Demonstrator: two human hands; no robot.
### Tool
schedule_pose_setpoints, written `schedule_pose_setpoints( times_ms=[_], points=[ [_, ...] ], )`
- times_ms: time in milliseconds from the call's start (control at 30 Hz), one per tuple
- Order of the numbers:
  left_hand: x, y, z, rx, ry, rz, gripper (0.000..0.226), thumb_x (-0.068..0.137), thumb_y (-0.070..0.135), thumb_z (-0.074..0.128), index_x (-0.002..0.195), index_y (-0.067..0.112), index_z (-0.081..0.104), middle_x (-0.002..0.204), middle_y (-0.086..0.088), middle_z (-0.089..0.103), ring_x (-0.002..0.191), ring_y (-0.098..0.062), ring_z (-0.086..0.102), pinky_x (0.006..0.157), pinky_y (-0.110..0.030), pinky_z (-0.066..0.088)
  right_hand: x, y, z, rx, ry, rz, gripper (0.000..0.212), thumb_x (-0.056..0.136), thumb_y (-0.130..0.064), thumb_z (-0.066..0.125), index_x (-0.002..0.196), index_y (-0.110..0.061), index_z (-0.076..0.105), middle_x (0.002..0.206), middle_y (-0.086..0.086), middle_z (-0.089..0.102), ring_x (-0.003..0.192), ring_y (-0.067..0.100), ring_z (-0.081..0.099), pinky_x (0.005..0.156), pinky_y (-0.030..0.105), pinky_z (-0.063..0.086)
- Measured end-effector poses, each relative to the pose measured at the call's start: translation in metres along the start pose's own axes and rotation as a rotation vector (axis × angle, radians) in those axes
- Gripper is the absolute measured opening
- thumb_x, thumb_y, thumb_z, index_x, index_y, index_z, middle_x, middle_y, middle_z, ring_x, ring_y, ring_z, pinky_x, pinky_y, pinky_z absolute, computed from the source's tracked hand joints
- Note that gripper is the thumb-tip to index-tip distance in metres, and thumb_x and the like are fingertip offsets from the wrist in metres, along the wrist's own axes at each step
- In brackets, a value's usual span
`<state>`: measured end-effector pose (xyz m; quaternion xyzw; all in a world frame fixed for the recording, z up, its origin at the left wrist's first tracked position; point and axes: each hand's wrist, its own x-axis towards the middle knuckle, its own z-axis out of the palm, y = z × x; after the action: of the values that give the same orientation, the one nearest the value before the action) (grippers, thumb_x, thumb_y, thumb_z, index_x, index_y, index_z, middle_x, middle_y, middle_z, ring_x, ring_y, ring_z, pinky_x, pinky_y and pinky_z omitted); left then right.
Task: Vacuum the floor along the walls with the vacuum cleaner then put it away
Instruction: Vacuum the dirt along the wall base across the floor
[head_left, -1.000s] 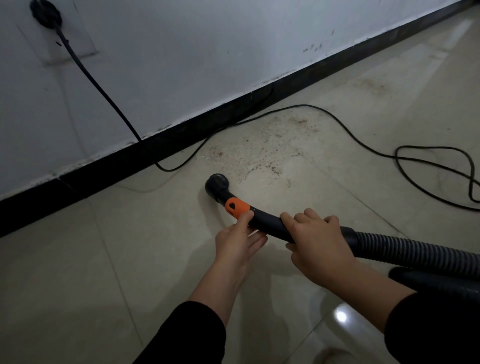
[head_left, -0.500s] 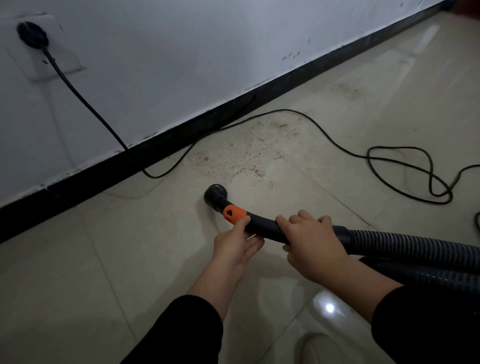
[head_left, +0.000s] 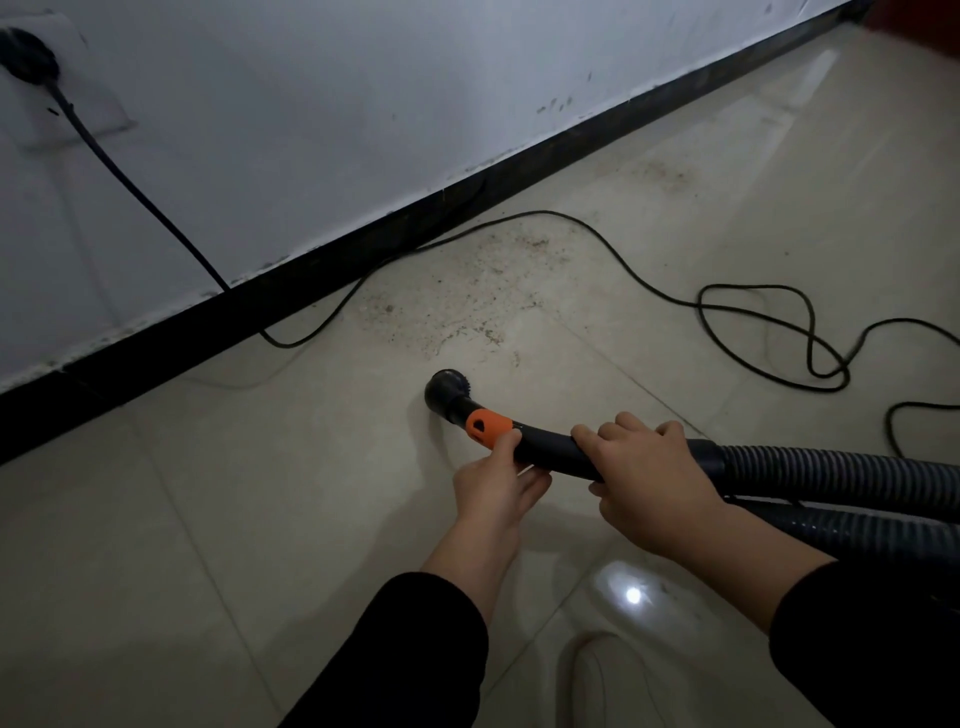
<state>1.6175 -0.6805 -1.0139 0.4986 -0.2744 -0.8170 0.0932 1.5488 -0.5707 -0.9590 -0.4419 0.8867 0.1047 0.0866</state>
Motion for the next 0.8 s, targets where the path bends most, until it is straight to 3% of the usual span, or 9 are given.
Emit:
schedule_pose_setpoints(
  times_ms=[500,800],
  points=[
    [-0.037,-0.026,0.02,-0.022,-0.058,-0.081,0.029,0.094,0.016,0.062,0.114,-0.004,0.057,0.093,-0.018,0.07,0.07,-0.02,0.072,0.061,-0.027,0.059,-0.036,0.025,-0.028,-0.076,-0.089,0.01,0.035,0.092,-0.023,0.053,0.125,-0.024,0.042,0.114,-0.004,0.055,0.112,0.019,0.044,0.093,0.043,0.035],
    [-0.037,-0.036,0.033,-0.005,-0.148,-0.13,0.025,0.095,0.02,0.062,0.111,0.0,0.058,0.087,-0.015,0.073,0.072,-0.02,0.074,0.058,-0.026,0.058,-0.047,0.04,-0.034,-0.133,-0.114,0.059,0.036,0.09,-0.019,0.051,0.125,-0.022,0.044,0.114,-0.002,0.055,0.112,0.021,0.044,0.088,0.043,0.035]
  ],
)
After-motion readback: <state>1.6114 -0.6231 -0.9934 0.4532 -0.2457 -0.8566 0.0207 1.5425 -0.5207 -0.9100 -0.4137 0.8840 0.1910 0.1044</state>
